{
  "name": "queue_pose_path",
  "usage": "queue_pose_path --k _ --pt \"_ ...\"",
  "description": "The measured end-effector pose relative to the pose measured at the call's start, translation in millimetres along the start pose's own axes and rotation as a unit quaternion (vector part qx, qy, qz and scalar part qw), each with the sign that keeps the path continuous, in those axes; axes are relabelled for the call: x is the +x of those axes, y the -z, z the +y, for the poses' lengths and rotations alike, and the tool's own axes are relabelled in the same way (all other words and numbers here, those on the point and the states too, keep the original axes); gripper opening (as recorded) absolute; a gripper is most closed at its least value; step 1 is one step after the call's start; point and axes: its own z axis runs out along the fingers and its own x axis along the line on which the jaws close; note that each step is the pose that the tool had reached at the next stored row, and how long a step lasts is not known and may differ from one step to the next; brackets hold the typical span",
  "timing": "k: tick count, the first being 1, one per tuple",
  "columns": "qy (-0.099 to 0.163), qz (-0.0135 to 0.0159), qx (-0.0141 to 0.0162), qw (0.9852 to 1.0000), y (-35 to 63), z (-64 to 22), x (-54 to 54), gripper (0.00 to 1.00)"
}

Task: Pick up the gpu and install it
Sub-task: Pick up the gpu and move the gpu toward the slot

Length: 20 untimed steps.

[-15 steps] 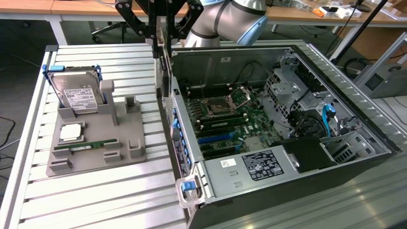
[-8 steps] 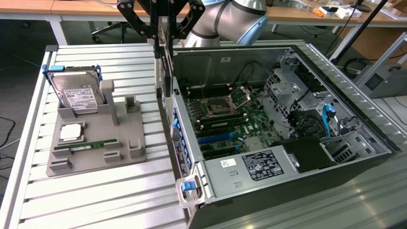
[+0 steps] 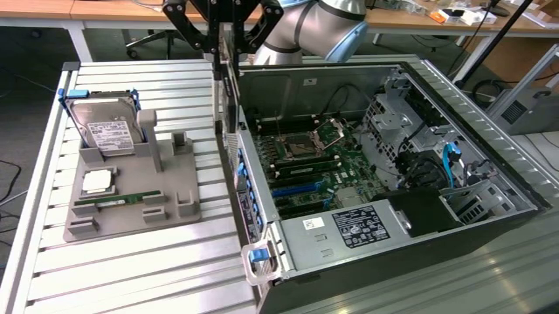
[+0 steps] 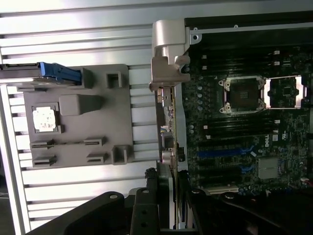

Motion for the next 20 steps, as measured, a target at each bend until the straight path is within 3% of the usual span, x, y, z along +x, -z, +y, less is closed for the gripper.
queue_pose_path --k 20 --pt "0.0 -0.0002 0.0031 1.0 -0.9 0.5 -6.0 0.27"
